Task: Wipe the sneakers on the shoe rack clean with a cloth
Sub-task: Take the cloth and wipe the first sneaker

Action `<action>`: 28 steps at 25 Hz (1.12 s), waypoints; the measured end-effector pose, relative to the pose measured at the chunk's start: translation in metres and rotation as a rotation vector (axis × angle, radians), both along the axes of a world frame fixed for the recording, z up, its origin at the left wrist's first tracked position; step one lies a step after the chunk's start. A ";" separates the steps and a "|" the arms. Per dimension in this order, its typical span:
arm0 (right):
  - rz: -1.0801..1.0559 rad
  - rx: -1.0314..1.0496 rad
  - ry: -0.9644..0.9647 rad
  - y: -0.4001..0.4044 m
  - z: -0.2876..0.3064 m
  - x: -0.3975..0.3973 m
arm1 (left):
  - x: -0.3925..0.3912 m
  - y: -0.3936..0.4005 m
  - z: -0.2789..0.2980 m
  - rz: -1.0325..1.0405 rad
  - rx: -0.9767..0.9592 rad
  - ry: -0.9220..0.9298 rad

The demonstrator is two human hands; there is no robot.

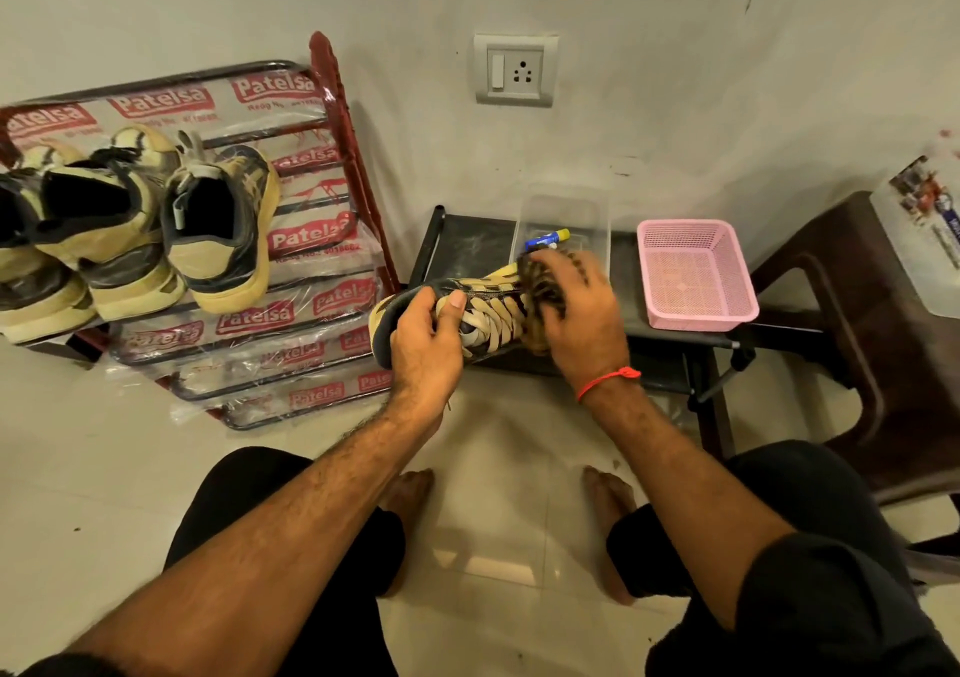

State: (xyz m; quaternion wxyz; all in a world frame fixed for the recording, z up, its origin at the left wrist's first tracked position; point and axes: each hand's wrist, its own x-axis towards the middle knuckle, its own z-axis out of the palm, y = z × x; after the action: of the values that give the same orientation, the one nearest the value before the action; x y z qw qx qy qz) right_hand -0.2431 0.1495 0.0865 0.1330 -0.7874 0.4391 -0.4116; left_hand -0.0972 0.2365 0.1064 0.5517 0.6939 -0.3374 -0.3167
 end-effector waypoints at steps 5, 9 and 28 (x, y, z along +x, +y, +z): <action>-0.038 0.054 -0.079 0.015 0.007 0.003 | -0.015 0.003 -0.003 -0.060 0.017 -0.180; 0.125 0.012 -0.077 0.025 0.005 0.013 | -0.010 0.001 -0.004 -0.057 -0.017 -0.176; 0.185 0.230 -0.257 0.028 -0.021 0.007 | 0.026 0.002 -0.004 -0.240 -0.096 -1.124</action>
State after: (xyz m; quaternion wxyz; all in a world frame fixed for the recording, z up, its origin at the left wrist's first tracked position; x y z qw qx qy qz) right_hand -0.2357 0.1775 0.0652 0.3145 -0.7450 0.3882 -0.4420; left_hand -0.0710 0.2386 0.1023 0.2787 0.6866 -0.6691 0.0562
